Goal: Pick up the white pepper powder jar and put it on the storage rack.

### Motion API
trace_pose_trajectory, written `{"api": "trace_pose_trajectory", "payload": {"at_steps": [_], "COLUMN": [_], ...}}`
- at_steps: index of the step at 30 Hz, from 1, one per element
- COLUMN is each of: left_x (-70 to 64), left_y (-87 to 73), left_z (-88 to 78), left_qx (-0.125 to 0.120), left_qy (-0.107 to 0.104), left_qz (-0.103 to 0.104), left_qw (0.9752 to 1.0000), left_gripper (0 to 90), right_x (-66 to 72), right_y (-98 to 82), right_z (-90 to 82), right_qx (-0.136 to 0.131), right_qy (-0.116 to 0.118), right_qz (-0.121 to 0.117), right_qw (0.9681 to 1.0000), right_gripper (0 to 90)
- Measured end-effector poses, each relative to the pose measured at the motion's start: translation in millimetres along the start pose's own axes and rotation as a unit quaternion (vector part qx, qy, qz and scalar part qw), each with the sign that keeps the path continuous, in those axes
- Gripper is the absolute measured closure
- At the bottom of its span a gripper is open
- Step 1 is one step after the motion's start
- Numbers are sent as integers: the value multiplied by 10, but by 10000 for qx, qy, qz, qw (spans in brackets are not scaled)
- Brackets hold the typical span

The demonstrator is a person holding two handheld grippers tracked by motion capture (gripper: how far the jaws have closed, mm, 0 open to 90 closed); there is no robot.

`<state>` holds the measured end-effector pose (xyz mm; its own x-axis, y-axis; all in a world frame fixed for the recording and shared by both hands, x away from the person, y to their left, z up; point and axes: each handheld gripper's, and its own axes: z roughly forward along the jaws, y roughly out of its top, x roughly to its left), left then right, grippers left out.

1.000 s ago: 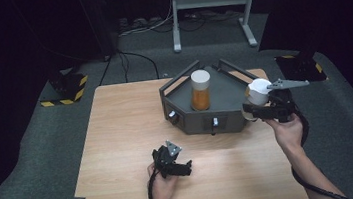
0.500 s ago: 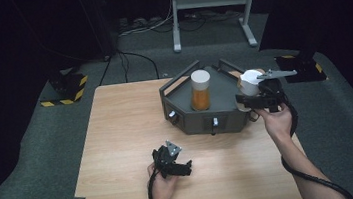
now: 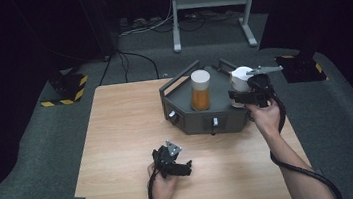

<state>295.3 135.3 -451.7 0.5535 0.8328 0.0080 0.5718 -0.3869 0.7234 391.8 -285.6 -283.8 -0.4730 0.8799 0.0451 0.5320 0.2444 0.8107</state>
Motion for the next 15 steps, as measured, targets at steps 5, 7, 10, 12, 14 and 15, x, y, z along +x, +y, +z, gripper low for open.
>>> {"api": "trace_pose_trajectory", "payload": {"at_steps": [5,7,10,12,14,15], "left_x": [0,0,0,0,0,0], "left_y": [0,0,0,0,0,0], "left_z": [0,0,0,0,0,0], "left_qx": [1,0,0,0,0,0], "left_qy": [0,-1,-1,0,-1,-1], "left_qz": [0,0,0,0,1,1], "left_qw": [10000,10000,10000,10000,10000,10000], "left_gripper": [22,22,22,21,22,22], "right_x": [6,10,14,24,27,28], "right_y": [6,8,4,9,9,9], "right_z": [60,83,107,125,141,149], "right_qx": [21,34,44,66,62,57], "right_qy": [-1,-5,4,-8,-13,-16], "right_qz": [39,40,47,27,17,18], "right_qw": [10000,10000,10000,10000,10000,10000], "right_gripper": [305,305,305,305,305,305]}}
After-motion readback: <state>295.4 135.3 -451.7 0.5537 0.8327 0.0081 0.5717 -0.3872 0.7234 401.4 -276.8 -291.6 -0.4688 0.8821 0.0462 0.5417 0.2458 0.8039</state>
